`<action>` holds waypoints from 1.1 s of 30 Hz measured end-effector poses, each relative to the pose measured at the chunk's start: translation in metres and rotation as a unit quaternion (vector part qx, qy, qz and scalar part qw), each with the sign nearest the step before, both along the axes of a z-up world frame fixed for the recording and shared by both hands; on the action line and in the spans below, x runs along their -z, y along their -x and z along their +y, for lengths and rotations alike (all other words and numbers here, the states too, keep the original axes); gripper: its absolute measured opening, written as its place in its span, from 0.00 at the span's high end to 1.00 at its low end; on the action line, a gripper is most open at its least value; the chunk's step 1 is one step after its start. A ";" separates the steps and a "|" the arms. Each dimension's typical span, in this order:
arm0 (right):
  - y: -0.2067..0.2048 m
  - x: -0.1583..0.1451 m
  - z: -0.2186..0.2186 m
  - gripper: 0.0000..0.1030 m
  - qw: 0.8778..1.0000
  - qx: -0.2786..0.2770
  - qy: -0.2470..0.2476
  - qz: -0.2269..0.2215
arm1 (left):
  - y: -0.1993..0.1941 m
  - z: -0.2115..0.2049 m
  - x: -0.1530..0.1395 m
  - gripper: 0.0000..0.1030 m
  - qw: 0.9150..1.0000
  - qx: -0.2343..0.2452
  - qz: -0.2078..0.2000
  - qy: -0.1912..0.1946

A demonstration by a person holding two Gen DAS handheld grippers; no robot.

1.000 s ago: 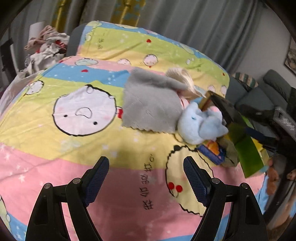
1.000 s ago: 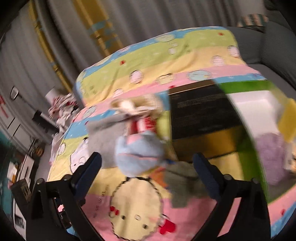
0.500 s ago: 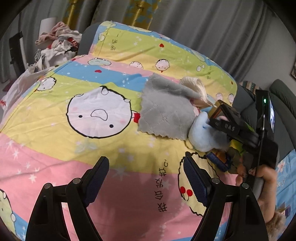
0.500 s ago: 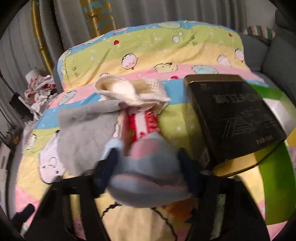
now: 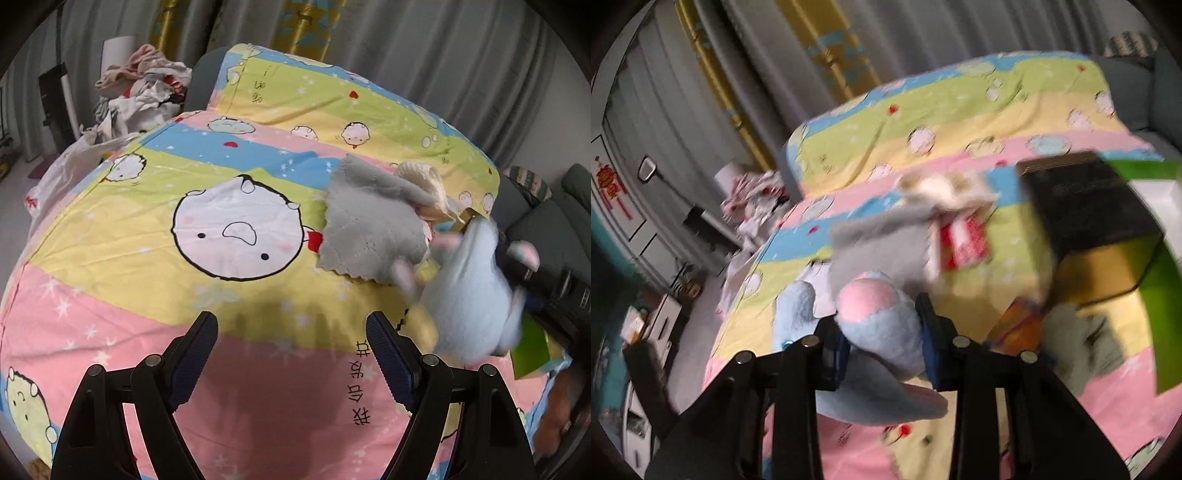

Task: Organize soft objects
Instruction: 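Grasp the light-blue plush elephant with the right gripper and lift it, then carry the plush elephant into the white box and open the right gripper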

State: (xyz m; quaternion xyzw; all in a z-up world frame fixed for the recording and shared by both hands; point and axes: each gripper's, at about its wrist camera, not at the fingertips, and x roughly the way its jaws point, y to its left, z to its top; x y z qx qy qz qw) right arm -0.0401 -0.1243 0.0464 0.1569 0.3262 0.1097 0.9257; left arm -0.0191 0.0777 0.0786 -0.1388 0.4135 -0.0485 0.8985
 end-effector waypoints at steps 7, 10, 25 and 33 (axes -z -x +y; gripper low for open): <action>-0.016 0.032 0.022 0.57 0.993 -0.053 0.007 0.108 | -0.001 0.007 0.002 0.20 0.999 0.008 0.019 0.035; -0.010 0.022 0.017 0.34 0.993 -0.067 -0.014 0.093 | 0.000 0.003 0.002 0.20 0.997 0.031 0.024 0.061; -0.037 0.068 0.011 0.15 0.973 -0.124 -0.090 0.171 | 0.003 -0.051 0.017 0.22 0.984 0.133 0.074 0.096; -0.036 0.076 0.012 0.28 0.965 -0.138 -0.128 0.183 | 0.008 -0.057 0.014 0.33 0.989 0.121 0.043 0.077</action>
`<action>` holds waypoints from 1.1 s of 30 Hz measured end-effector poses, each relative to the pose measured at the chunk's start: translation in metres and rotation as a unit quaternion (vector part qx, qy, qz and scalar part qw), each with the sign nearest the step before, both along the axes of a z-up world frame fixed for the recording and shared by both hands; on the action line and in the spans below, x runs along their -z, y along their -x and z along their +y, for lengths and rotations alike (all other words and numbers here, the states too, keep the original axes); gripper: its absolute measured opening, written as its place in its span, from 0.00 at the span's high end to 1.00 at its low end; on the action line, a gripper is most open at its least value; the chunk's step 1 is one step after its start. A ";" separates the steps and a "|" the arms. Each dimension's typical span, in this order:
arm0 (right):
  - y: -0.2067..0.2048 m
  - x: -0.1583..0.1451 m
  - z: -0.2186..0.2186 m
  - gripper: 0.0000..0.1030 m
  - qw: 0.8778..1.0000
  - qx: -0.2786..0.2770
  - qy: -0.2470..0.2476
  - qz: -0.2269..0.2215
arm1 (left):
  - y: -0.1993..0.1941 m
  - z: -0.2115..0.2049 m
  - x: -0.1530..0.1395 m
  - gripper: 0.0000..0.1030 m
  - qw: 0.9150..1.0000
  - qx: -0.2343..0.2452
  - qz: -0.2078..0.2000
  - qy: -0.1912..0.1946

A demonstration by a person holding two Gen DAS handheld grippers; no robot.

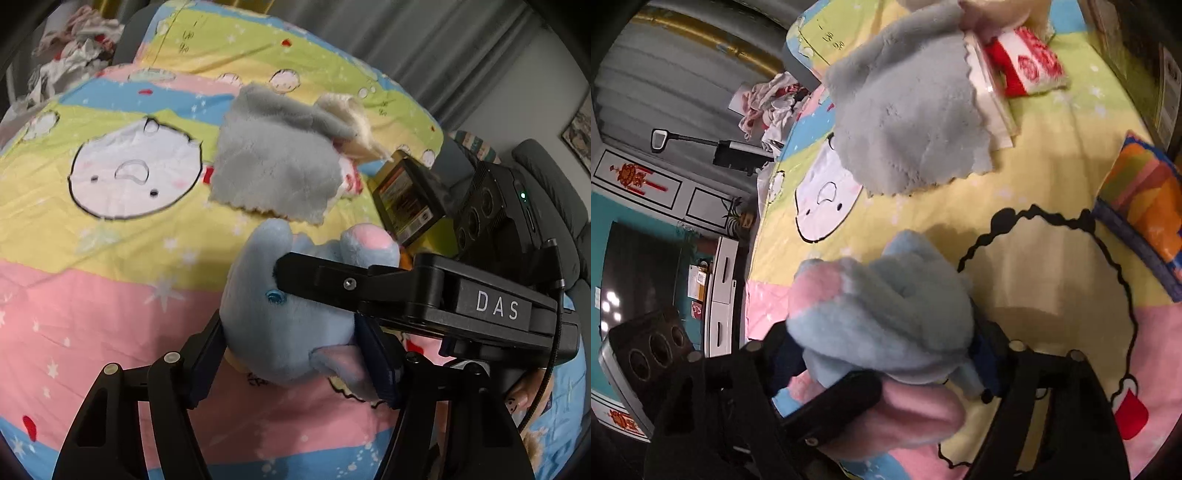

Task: Organize soft objects
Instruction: 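Carry the plush elephant into the white box and open the right gripper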

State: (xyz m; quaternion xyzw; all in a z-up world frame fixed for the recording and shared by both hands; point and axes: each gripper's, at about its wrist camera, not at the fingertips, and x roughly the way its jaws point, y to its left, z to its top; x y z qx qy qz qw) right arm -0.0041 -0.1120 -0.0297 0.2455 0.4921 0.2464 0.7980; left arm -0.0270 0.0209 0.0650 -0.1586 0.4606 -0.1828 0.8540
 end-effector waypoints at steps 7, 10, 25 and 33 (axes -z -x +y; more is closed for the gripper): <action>0.024 -0.051 -0.023 0.28 0.996 0.028 -0.010 -0.085 | 0.006 -0.024 -0.048 0.33 0.997 0.015 -0.082 -0.007; 0.039 -0.075 -0.046 0.28 0.990 0.058 -0.011 -0.125 | 0.009 -0.049 -0.069 0.33 0.992 0.038 -0.120 -0.008; 0.101 -0.117 -0.214 0.29 0.937 0.269 -0.030 -0.222 | -0.008 -0.213 -0.110 0.33 0.955 0.200 -0.219 0.018; 0.114 -0.095 -0.280 0.31 0.903 0.381 -0.018 -0.197 | -0.023 -0.287 -0.088 0.33 0.939 0.281 -0.192 0.048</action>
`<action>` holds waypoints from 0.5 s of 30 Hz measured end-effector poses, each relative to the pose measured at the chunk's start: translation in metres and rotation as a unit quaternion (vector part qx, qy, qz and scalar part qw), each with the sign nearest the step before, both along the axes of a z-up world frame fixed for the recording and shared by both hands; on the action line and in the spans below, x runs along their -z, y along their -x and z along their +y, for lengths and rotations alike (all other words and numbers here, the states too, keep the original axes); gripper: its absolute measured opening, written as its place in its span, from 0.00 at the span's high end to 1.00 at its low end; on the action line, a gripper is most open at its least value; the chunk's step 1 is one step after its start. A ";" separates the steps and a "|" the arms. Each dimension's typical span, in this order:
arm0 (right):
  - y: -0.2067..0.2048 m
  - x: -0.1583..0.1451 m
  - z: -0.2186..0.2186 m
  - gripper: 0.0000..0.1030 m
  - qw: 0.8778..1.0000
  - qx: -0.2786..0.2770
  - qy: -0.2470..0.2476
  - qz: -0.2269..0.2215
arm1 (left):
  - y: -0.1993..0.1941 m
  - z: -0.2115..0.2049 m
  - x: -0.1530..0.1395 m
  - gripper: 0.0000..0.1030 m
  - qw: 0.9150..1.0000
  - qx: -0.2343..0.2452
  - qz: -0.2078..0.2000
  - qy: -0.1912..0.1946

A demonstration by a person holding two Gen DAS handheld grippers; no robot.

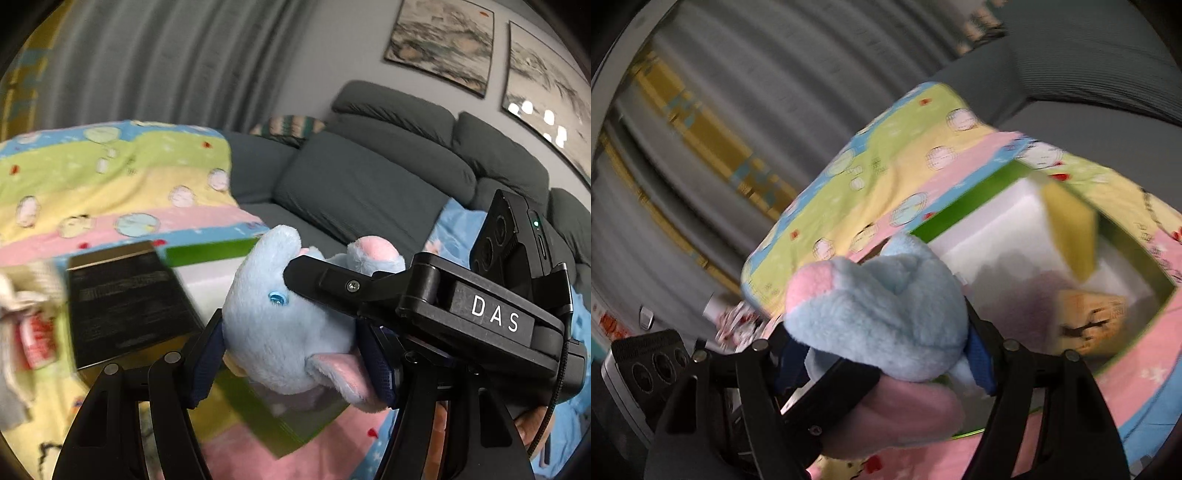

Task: Organize soft objects
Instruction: 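Carry the plush elephant into the white box and open the right gripper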

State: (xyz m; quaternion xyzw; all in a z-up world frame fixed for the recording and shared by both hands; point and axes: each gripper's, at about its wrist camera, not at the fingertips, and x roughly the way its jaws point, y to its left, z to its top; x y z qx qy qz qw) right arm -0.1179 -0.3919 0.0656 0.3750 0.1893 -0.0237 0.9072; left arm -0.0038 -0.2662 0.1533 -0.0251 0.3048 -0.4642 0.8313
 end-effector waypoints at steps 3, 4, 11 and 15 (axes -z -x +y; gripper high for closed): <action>0.007 0.009 -0.016 0.33 0.999 0.039 -0.006 0.003 | -0.002 -0.025 0.006 0.33 1.000 0.020 -0.004 -0.010; 0.007 0.011 -0.021 0.35 0.999 0.050 -0.005 0.010 | -0.003 -0.031 0.008 0.33 1.000 0.020 -0.005 -0.015; 0.001 0.033 -0.045 0.39 0.994 0.089 -0.023 0.059 | -0.004 -0.056 0.027 0.37 0.999 0.022 0.006 -0.045; 0.003 0.037 -0.050 0.39 0.993 0.098 -0.028 0.062 | -0.004 -0.060 0.032 0.37 0.999 0.016 0.012 -0.045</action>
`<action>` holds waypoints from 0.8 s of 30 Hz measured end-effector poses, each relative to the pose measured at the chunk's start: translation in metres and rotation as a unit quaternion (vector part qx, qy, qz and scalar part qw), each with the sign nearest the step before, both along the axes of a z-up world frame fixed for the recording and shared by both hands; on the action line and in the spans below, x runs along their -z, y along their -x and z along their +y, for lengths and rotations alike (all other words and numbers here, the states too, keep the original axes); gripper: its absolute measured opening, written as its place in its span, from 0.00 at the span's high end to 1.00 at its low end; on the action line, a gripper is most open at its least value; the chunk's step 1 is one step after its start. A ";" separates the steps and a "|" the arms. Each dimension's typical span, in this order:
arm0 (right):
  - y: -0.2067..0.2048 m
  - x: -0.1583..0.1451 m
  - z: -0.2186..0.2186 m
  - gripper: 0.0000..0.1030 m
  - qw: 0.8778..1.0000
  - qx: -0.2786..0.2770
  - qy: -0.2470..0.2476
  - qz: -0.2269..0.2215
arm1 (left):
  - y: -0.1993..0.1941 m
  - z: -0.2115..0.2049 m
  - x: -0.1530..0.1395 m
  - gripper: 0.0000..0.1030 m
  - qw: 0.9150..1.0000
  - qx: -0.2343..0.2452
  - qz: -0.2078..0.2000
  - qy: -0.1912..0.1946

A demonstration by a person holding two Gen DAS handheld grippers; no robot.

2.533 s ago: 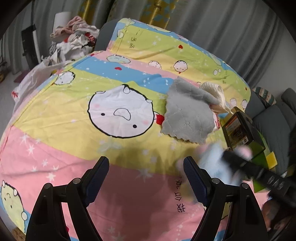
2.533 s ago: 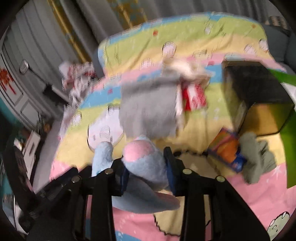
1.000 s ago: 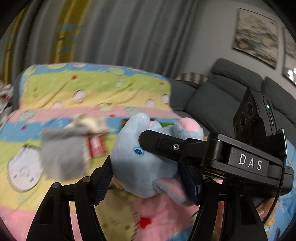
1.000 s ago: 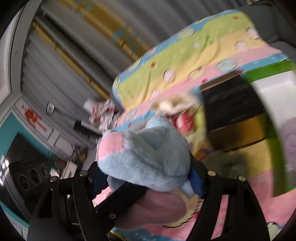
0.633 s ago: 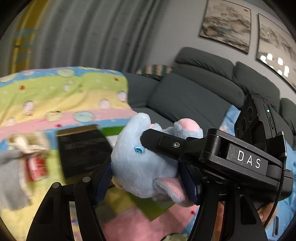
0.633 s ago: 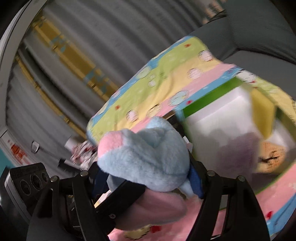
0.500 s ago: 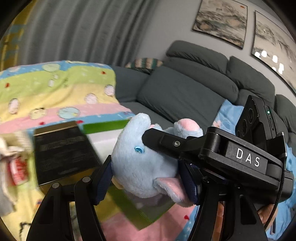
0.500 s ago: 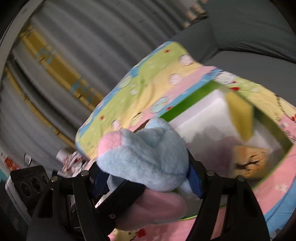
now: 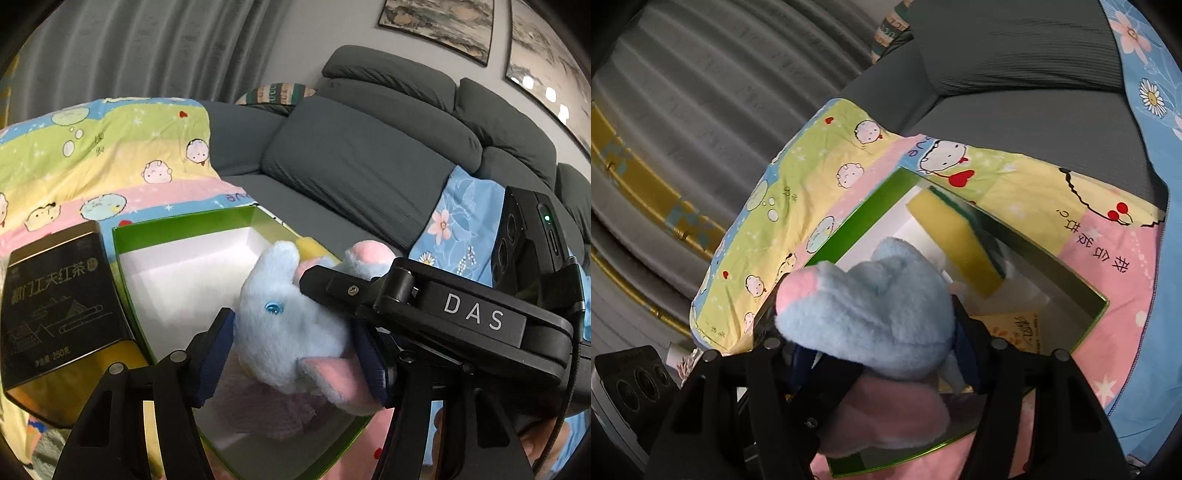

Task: Organize soft objects
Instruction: 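Carry the plush elephant into the white box and open the right gripper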

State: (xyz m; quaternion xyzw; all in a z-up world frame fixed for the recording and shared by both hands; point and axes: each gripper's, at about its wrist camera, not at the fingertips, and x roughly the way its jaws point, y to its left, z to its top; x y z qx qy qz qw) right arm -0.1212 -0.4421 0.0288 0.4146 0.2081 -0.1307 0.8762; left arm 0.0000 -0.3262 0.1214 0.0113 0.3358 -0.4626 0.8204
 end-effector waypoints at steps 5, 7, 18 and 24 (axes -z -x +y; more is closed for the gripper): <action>-0.001 -0.001 0.004 0.39 1.000 0.000 0.010 0.001 | 0.000 0.000 0.001 0.37 1.000 -0.016 -0.010 -0.013; -0.001 0.000 0.004 0.39 1.000 0.000 0.010 0.003 | -0.002 0.001 0.002 0.37 1.000 -0.021 -0.007 -0.017; 0.016 -0.014 0.006 0.19 0.996 0.054 0.067 0.022 | -0.009 0.021 -0.002 0.29 0.998 -0.050 0.047 -0.004; 0.026 -0.030 0.017 0.14 0.993 0.067 0.100 0.021 | -0.001 0.050 -0.016 0.21 0.997 -0.066 0.048 0.003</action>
